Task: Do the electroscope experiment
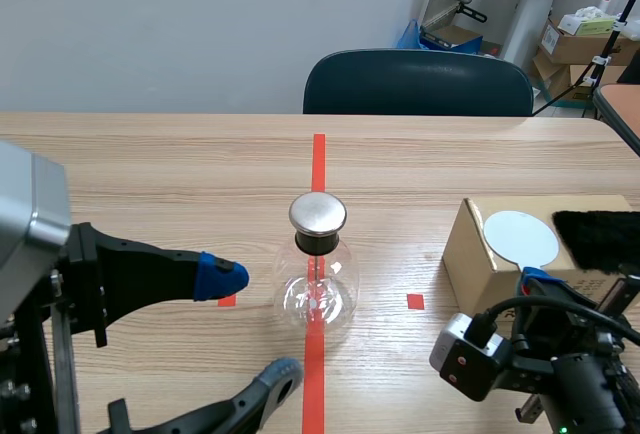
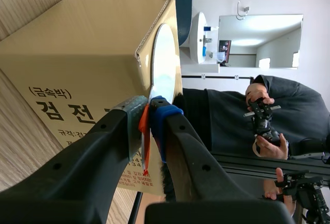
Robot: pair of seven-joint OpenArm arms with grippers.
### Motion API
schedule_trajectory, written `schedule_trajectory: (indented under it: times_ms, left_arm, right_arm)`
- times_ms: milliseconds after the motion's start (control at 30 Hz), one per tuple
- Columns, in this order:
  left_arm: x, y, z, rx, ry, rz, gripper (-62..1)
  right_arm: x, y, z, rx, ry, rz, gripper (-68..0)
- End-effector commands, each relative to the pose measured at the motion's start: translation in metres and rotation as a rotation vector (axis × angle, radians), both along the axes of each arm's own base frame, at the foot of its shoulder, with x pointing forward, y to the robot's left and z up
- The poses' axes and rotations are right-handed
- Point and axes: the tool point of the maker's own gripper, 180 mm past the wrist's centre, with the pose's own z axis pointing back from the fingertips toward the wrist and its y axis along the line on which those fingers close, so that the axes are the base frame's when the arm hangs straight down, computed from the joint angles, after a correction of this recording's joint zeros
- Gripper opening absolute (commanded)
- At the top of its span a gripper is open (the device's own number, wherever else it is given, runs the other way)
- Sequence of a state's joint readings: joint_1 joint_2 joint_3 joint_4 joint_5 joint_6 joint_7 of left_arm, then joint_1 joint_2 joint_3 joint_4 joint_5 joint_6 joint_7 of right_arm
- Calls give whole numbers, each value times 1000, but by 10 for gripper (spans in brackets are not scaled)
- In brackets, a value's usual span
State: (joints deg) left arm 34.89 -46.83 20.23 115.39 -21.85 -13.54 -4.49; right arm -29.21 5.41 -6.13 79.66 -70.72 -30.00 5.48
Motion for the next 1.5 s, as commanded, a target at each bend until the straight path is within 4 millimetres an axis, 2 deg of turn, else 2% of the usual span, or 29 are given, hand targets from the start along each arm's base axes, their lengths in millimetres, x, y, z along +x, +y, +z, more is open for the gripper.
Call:
schedule_trajectory:
  times_ms: [0, 133, 467, 533, 600, 833, 1000, 1133, 1467]
  left_arm:
    - [-1, -3, 6, -21, -8, -2, -187]
    - [-1, -3, 6, -18, -10, -3, -206]
    - [3, -2, 5, -4, -23, -3, -467]
    - [8, 1, 3, 4, -31, 4, -527]
    - [14, 4, -1, 8, -39, 18, -558]
    - [43, 16, -25, 20, -42, 98, -570]
    - [58, 17, -42, 27, -33, 122, -577]
    - [66, 16, -55, 29, -15, 126, -578]
    - [79, 9, -86, 25, 53, 139, -578]
  right_arm:
    - [5, -3, 10, -14, -42, 3, -667]
    - [7, -4, 20, -17, -93, 1, -666]
    - [16, 2, 64, -35, -217, 49, -666]
    - [17, 5, 68, -37, -226, 65, -666]
    - [19, 10, 70, -37, -233, 87, -666]
    - [28, 27, 79, -12, -269, 110, -664]
    - [34, 41, 84, -21, -291, 135, -665]
    - [31, 55, 83, -35, -292, 156, -664]
    - [29, 67, 84, -33, -298, 122, -664]
